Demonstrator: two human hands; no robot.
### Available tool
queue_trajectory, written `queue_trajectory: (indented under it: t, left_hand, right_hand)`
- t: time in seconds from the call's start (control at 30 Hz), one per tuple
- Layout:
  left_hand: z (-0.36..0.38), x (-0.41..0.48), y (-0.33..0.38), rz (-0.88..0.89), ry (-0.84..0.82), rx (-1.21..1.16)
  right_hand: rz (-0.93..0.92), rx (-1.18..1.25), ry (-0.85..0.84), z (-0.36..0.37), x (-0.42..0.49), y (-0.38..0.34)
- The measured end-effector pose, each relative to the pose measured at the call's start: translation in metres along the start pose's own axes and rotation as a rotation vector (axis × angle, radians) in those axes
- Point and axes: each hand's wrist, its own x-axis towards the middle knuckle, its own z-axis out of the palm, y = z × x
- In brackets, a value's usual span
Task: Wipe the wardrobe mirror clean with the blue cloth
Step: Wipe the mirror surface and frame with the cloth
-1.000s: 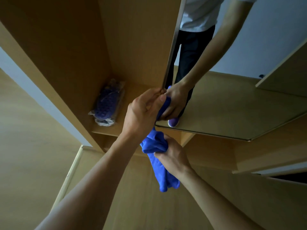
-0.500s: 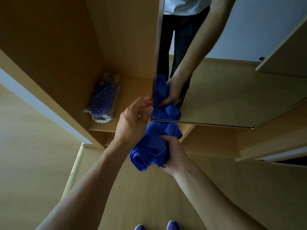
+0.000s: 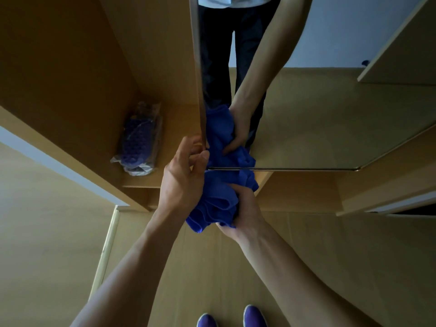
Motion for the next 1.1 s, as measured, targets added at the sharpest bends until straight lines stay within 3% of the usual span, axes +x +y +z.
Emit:
queue_trajectory:
  t: [0.3, 0.47, 0.63, 0.83, 1.1]
  left_hand:
    - [0.010, -0.002, -0.005, -0.073, 0.083, -0.056]
    - [0.017, -0.006, -0.008, -0.131, 0.128, -0.101]
    - [0.016, -0.003, -0.016, -0.139, 0.116, -0.089]
    - [-0.003, 0.007, -0.026, -0.190, -0.076, -0.239]
    - [0.020, -0.006, -0.020, -0.183, 0.118, -0.142]
  right_hand:
    - [-0.202, 0.168, 0.206, -0.042, -0.030, -0.048]
    - [-0.176, 0.228, 0.248, -0.047, -0.031, -0.050]
    - [-0.072, 0.094, 0.195, -0.022, -0.016, -0.031]
    - [0.033, 0.058, 0.102, 0.009, 0.008, 0.000]
    - [-0.037, 0.034, 0.129, -0.016, -0.016, -0.039]
